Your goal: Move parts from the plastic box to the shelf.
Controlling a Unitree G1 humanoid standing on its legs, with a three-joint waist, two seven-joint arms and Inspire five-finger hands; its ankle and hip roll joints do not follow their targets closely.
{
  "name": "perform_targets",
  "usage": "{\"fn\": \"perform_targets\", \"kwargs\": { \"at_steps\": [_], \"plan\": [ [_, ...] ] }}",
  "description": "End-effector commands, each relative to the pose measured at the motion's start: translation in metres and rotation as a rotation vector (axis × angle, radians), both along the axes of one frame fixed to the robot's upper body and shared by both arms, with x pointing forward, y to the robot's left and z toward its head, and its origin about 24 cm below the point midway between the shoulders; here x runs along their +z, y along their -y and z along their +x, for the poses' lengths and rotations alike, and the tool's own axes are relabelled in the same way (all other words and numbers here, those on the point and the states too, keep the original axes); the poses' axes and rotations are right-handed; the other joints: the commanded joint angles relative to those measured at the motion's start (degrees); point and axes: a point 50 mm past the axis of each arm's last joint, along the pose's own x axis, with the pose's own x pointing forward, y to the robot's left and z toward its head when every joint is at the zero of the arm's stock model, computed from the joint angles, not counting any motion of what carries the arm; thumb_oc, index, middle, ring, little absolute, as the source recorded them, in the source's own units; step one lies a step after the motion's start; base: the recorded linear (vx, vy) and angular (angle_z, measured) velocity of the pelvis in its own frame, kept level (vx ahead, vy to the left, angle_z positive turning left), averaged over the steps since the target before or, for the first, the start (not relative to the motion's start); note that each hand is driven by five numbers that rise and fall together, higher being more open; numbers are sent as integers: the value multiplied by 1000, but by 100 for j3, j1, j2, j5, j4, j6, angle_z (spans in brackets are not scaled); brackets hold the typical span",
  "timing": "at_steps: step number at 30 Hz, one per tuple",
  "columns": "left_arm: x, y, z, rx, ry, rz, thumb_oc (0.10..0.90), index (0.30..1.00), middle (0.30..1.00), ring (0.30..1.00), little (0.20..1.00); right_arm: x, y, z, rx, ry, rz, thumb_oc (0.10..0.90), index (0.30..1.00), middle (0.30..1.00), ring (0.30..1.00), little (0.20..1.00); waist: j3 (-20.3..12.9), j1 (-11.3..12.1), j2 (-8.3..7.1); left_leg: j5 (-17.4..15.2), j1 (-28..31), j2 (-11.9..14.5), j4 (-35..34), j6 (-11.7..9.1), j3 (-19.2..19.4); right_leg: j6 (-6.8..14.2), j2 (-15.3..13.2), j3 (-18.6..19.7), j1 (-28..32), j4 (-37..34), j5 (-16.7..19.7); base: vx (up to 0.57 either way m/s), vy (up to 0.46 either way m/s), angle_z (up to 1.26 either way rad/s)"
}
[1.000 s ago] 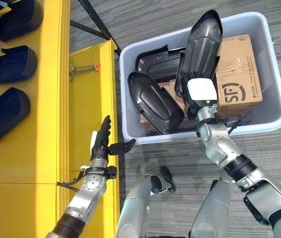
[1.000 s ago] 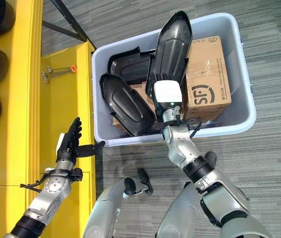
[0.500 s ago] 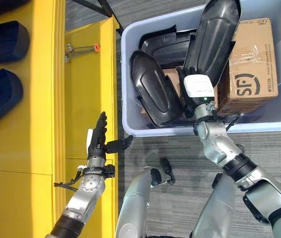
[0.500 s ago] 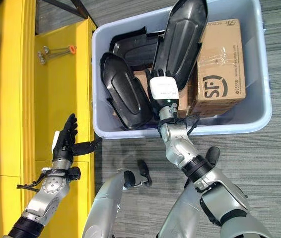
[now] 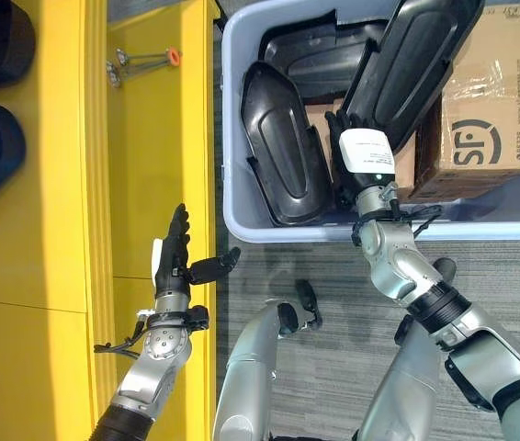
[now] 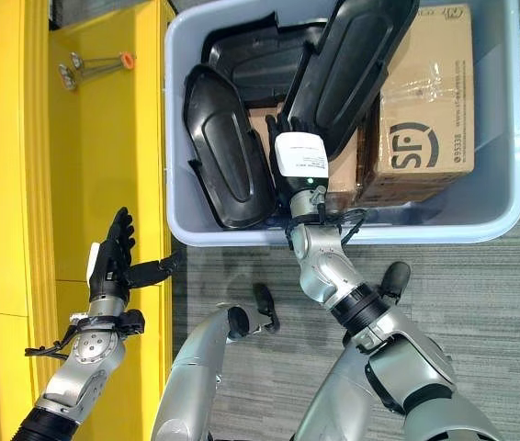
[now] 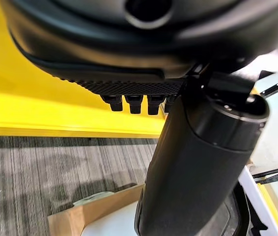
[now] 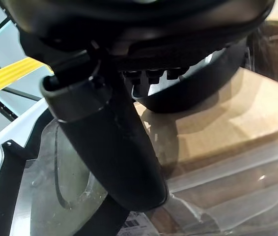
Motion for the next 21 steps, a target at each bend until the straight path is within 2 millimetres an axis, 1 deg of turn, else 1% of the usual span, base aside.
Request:
{"fn": "perform_targets", "kwargs": {
  "at_steps": [1,3,6,12,21],
  "plan": [
    [36,3,-11,-7,217,-32,900,1000,1000,1000,1000,53,-10,-5,59,225,8,900,1000,1000,1000,1000,5,227,983,-27,547,-485,-1017,-283,-541,-33,393,-272,-150,981,-1103,6,11,-4],
    [34,5,-11,-6,216,-38,900,1000,1000,1000,1000,48,-5,-3,34,232,24,900,1000,1000,1000,1000,5,198,1007,-1,530,-495,-1046,-285,-518,-54,427,-249,-165,943,-1099,0,0,0],
    [33,5,-11,-8,220,-42,900,1000,1000,1000,1000,46,0,0,26,253,17,900,1000,1000,1000,1000,5,170,1041,-3,499,-497,-1050,-284,-492,-70,446,-222,-196,926,-1114,4,18,-6],
    [33,4,-11,-10,221,-39,900,1000,1000,1000,1000,55,5,-6,30,262,7,900,1000,1000,1000,1000,5,46,1023,25,561,-439,-1098,-311,-424,-52,482,-171,-155,825,-1096,1,-11,-6],
    [36,4,-10,-12,223,-44,900,1000,1000,1000,1000,64,14,-7,-5,277,31,900,1000,1000,1000,1000,5,-68,1037,6,582,-419,-1079,-327,-375,-52,532,-63,-201,819,-1113,5,6,-5]
  ]
}}
